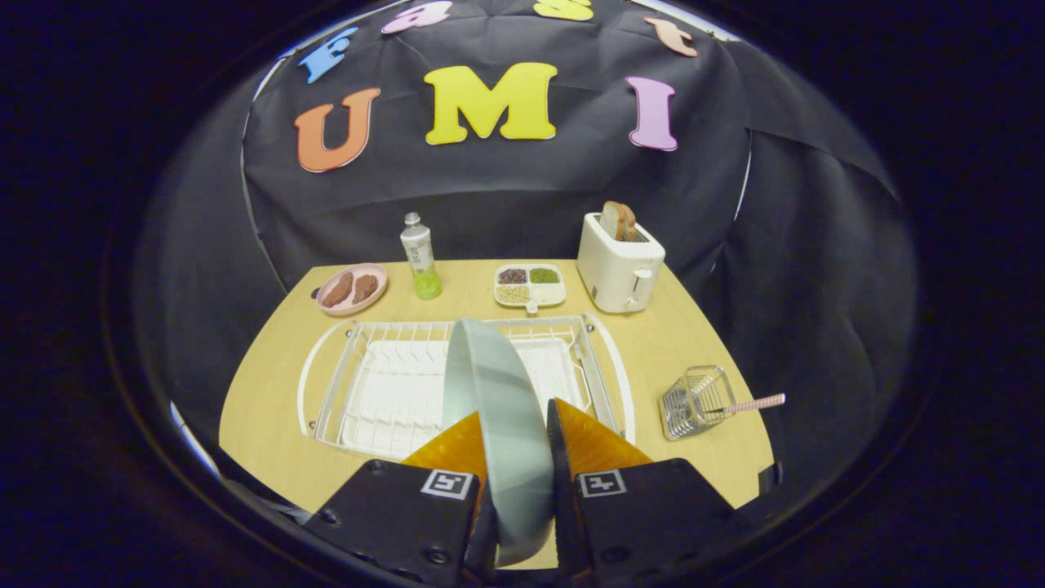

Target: Take the plate from the dish rack, then take the spoon from the basket and place it into the plate.

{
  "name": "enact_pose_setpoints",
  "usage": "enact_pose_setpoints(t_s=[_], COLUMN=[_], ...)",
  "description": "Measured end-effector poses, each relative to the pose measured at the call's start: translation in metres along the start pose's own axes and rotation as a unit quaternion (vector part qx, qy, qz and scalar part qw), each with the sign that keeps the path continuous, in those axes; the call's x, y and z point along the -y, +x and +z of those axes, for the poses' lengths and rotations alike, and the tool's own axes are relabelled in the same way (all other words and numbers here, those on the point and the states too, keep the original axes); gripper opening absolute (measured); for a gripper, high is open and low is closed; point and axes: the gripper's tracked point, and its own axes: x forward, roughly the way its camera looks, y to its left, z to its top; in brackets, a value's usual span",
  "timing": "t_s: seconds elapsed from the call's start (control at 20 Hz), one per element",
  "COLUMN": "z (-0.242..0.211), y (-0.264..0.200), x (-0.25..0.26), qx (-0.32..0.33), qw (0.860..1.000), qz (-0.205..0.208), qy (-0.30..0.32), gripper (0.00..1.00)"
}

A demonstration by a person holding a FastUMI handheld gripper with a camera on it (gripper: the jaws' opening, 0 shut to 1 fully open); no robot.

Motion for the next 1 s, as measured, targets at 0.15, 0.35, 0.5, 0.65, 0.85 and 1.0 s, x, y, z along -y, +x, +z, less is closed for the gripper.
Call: enact_pose_setpoints(t_s=[0.15, 0.35, 0.5, 0.65, 0.85, 1.0], z=[-0.033, -0.079, -0.104, -0.127, -0.152, -0.162], y=[-0.008, -0.005, 0.003, 0.015, 0.030, 0.041], x=[0.016, 0.034, 0.044, 0.052, 0.046, 0.035], qx=[-0.007, -0.031, -0.046, -0.061, -0.074, -0.078], qw=[1.000, 0.998, 0.995, 0.991, 0.987, 0.978], qz=[0.014, 0.035, 0.051, 0.063, 0.080, 0.118], qy=[0.015, 0.045, 0.074, 0.100, 0.121, 0.156], gripper=[0.33, 0.33, 0.34, 0.33, 0.34, 0.33])
